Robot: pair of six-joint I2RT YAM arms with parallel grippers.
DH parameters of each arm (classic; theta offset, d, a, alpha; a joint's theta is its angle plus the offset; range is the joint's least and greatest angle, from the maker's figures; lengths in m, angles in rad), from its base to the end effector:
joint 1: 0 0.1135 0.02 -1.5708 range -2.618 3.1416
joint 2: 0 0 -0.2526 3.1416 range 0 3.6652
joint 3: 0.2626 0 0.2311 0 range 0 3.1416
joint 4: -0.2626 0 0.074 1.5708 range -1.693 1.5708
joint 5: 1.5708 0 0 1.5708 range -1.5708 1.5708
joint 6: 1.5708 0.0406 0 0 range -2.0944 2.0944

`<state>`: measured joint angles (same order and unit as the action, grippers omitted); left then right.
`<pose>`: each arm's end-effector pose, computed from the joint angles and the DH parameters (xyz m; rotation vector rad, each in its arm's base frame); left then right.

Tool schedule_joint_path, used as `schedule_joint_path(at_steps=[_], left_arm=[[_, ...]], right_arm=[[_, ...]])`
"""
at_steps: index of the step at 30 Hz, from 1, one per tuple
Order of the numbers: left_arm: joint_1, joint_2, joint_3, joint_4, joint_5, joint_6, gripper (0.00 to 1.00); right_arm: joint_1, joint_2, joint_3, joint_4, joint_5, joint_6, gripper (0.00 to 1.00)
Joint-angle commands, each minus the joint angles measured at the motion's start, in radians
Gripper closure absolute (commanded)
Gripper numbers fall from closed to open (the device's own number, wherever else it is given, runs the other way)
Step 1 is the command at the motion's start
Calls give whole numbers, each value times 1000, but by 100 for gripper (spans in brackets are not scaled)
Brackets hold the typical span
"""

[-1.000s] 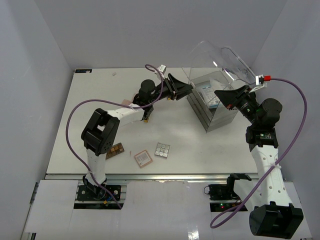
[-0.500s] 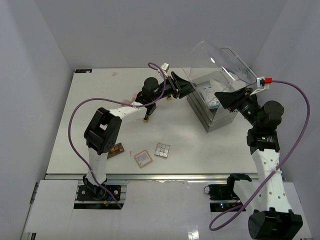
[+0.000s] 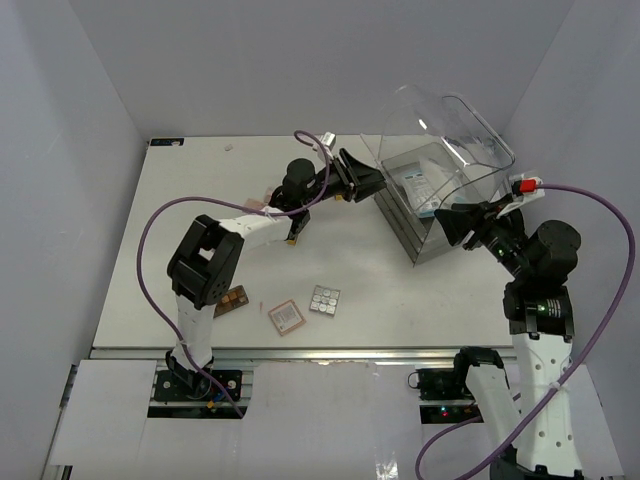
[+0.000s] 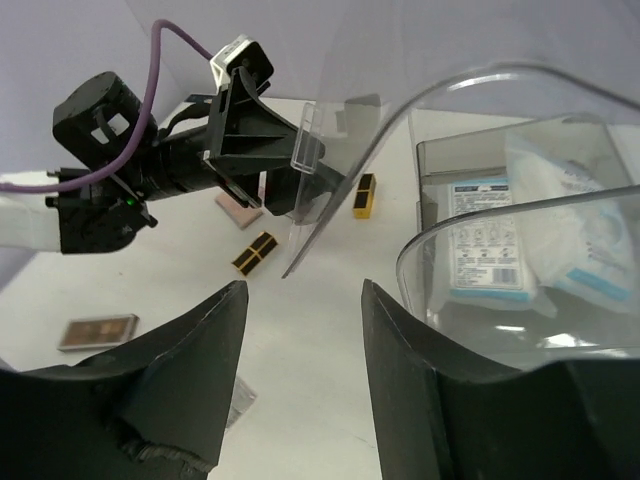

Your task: Organize the makeup

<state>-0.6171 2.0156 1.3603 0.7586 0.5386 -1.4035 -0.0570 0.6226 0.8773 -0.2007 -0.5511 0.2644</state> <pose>0.3553 -0.2777 0.2643 -0.1783 1.8490 -1.9291 0.1251 0.0142 0.3810 -0.2003 1.5403 0.5812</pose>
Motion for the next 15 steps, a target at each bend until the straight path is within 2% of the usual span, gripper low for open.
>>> schedule_joint_path(at_steps=[1, 7, 11, 15], left_arm=[[10, -87, -70, 5, 2, 19, 43], [20, -86, -184, -85, -2, 61, 43], [42, -80, -284, -50, -11, 70, 43], [46, -31, -256, -35, 11, 100, 44]], right_arm=[[-3, -90, 64, -129, -30, -259, 44], [-3, -141, 13, -135, -69, -311, 44], [-4, -139, 1, -136, -107, -331, 44], [-4, -125, -9, -138, -189, -364, 37]])
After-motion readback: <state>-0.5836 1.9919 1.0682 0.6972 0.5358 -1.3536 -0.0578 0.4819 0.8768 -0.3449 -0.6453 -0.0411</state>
